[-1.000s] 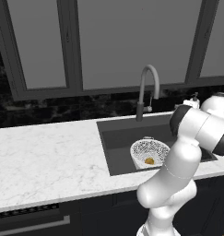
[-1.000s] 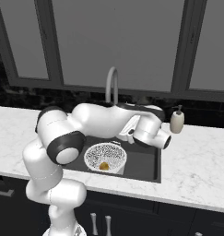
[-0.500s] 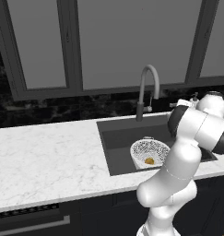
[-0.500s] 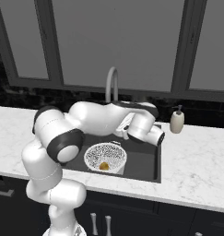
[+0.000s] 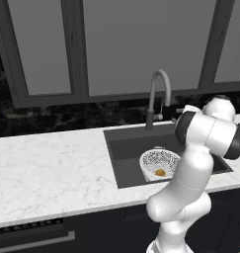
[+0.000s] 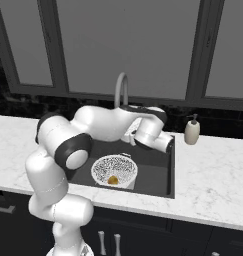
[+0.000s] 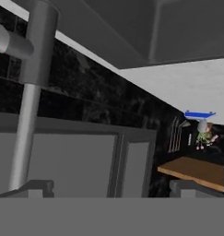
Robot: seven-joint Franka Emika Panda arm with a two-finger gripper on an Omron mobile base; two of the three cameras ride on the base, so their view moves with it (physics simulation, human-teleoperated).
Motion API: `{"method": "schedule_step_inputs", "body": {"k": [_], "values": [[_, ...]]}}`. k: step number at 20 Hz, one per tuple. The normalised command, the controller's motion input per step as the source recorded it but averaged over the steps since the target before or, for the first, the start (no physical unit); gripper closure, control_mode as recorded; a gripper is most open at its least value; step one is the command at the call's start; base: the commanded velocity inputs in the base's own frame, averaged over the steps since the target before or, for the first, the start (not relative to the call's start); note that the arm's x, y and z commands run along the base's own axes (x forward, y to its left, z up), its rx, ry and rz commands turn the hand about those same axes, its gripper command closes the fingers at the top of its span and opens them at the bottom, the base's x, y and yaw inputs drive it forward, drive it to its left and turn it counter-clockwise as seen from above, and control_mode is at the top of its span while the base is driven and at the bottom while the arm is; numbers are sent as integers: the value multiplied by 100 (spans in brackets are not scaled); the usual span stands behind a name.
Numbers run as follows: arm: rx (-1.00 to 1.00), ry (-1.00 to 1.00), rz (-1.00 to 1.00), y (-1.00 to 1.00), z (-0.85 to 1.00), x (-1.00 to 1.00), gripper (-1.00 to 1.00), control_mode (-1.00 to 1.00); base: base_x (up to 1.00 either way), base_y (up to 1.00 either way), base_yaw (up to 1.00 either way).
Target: Put the colander in the sink, put the kiwi in the colander, and turn on the sink faucet and pour water over the colander.
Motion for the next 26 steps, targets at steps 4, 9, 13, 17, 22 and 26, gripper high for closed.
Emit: {"method": "schedule_step_inputs", "body": {"k": [4, 9, 13, 17, 22, 26], "values": [[0, 5, -1, 1, -20, 21, -100, -100, 0, 0, 0], [0, 8, -3, 0, -29, 12, -100, -100, 0, 0, 0], [0, 1, -6, 0, -4, 11, -100, -100, 0, 0, 0], [0, 0, -10, 0, 0, 25, -100, -100, 0, 0, 0], [0, 0, -10, 0, 0, 28, -100, -100, 0, 0, 0], [3, 0, -7, 0, 0, 17, -100, -100, 0, 0, 0]]}}
